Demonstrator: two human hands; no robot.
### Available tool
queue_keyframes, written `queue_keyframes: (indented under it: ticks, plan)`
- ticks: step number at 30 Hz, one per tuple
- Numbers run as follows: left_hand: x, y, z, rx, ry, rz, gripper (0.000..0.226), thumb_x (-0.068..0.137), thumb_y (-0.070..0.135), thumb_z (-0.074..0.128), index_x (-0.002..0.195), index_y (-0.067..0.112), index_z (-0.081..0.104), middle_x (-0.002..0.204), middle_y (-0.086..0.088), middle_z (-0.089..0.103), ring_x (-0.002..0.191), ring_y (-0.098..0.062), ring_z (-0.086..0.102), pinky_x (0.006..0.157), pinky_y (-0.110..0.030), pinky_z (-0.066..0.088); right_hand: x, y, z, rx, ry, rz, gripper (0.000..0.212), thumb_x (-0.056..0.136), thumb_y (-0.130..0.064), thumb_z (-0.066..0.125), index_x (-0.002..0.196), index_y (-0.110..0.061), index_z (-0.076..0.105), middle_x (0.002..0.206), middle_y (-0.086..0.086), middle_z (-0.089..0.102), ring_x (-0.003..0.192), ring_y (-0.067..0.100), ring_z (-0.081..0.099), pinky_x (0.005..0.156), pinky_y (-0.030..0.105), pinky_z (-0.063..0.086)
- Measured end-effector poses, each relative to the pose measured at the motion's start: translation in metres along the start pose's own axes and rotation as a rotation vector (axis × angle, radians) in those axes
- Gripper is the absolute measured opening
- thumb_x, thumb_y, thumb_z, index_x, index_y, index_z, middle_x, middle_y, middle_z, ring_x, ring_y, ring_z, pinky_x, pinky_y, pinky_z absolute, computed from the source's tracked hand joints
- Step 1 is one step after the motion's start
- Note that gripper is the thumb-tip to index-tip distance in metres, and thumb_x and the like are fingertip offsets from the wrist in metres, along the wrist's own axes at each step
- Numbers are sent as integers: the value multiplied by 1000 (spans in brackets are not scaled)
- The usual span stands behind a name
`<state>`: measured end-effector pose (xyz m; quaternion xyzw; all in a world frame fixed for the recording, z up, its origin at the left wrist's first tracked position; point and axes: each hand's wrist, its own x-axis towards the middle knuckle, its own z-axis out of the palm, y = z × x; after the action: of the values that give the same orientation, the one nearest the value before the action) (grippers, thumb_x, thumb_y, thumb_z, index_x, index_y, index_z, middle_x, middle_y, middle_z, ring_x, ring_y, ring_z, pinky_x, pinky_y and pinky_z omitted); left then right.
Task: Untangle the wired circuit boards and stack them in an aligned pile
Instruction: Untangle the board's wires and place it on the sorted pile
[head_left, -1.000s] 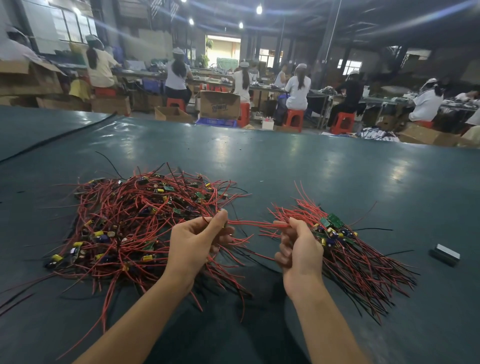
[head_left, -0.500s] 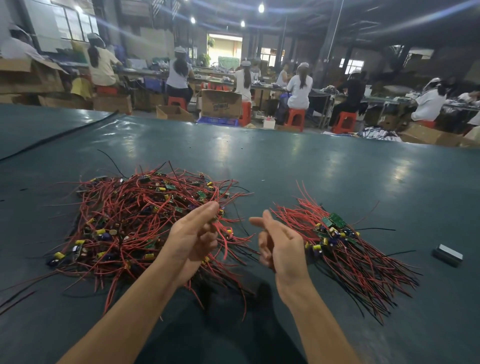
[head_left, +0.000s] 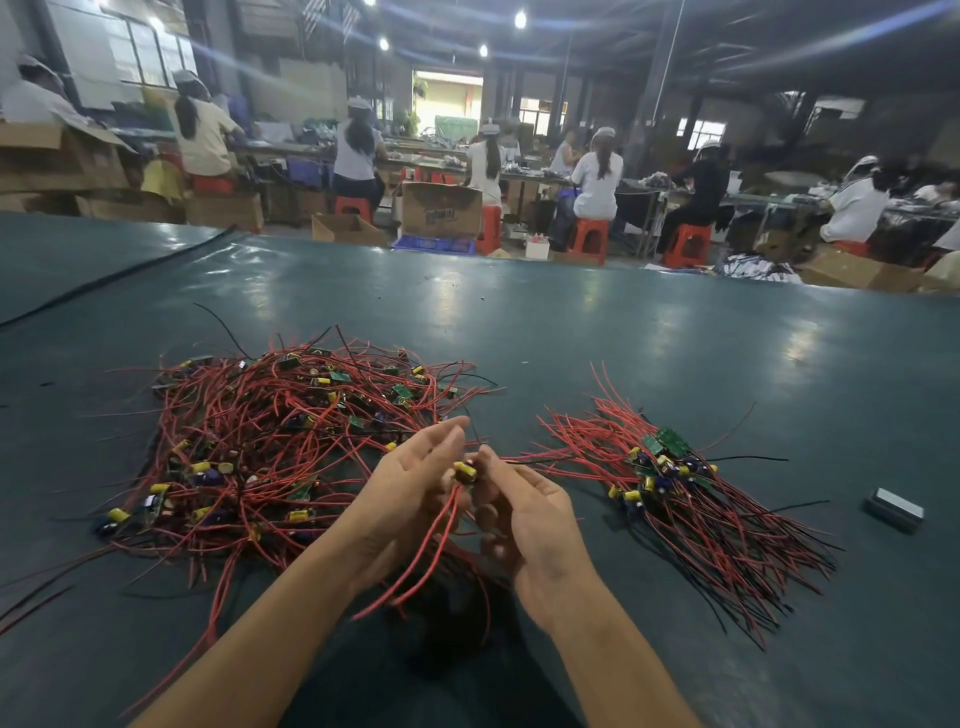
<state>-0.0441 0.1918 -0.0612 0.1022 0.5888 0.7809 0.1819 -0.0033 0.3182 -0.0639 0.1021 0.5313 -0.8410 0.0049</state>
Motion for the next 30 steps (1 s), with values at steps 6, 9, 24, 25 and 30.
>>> queue_keyframes:
  ticks: [6,9,24,25,30]
  plan:
    - [0,-15,5,155,20,62,10,93,5,59,103,3,61,68,-13,63,57,-17,58,51,-23,50,0,2,4,73,213,-160,26,87,-20,72,65,-9,78,68,11,72,38,9,46,37,18,33]
    - [-3,-20,7,245,-56,196,7,88,13,69,81,14,66,65,-8,67,59,-17,63,55,-24,52,-4,2,6,51,274,-212,29,88,-22,72,60,-12,77,58,6,69,37,10,49,39,18,39]
    - [6,-22,11,62,257,278,39,90,26,64,51,24,60,44,3,41,40,-10,36,42,-20,33,-7,2,12,-52,206,-281,29,87,-16,73,58,-17,76,49,-8,60,43,2,51,45,14,40]
    - [5,-21,11,92,219,294,44,92,26,62,48,24,55,43,2,40,38,-11,35,42,-22,33,-5,0,10,-28,242,-245,30,87,-20,73,58,-17,75,48,-8,55,41,2,46,43,15,37]
    - [4,-19,11,154,165,287,55,95,26,55,41,24,42,42,-1,43,39,-14,36,46,-25,35,-2,-4,4,72,339,-207,27,90,-22,70,65,-21,79,50,-6,58,39,4,38,38,18,31]
